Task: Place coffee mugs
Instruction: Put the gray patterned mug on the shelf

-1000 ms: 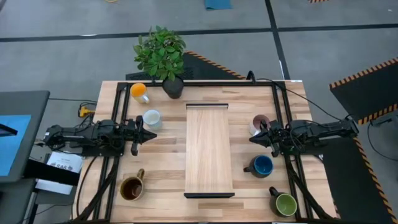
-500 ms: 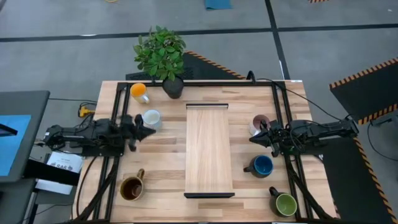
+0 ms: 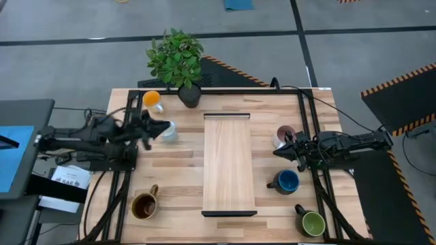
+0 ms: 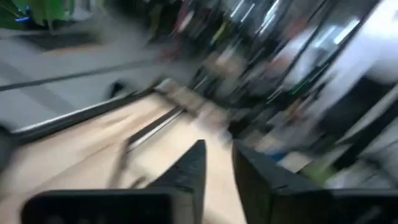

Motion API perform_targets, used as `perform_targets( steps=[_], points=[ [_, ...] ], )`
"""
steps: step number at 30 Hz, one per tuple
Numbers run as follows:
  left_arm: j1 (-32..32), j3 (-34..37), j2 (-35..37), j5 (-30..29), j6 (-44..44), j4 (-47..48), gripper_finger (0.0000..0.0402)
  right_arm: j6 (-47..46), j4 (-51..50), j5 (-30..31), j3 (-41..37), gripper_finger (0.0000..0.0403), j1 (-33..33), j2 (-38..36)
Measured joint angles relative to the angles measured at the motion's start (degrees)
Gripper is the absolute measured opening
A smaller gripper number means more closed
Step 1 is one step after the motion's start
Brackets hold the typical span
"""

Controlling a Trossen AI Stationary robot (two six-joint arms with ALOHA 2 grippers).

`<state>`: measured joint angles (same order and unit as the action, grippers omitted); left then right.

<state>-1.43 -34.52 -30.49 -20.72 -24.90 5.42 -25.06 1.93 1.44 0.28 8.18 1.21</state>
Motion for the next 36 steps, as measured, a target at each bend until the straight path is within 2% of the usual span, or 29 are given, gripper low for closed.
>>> perform_targets(
  steps=[3,6,10,14,18,24,28,33,36],
  points=[
    [0.04,-12.54,-9.65,-4.72,2.02,17.73,0.0117,0.0,-0.02,-0.01,-0.01,0.0043,0.0,0.0],
    [0.45,-24.39,-18.36,-8.37,-1.31,35.09,0.0165,0.0,-0.03,-0.01,0.0,0.0043,-0.02,0.0],
    [2.18,-36.42,-27.58,-5.83,-7.48,54.34,0.0212,0.0,-0.07,-0.01,0.01,0.0043,-0.02,0.0],
    [3.4,-39.58,-33.14,-1.72,-16.36,63.53,0.0229,0.0,-0.07,0.0,0.0,0.0043,-0.01,0.01],
    [3.48,-36.09,-35.7,-0.19,-21.87,64.38,0.0231,0.0,-0.07,-0.01,0.01,0.0043,0.0,0.02],
    [4.91,-28.19,-36.78,2.41,-26.88,58.65,0.0231,0.0,-0.11,0.0,0.0,0.0043,0.0,0.0],
    [7.72,-22.45,-36.81,4.87,-26.63,51.93,0.0231,0.0,-0.13,-0.01,0.01,0.0043,0.0,0.02],
    [12.53,-19.34,-38.04,3.12,-24.26,49.52,0.0231,0.0,-0.14,-0.01,-0.01,0.0043,0.0,0.01],
    [14.72,-18.63,-39.36,7.05,-20.47,46.8,0.0231,0.0,-0.11,-0.01,-0.01,0.0043,0.0,0.0]
  ],
)
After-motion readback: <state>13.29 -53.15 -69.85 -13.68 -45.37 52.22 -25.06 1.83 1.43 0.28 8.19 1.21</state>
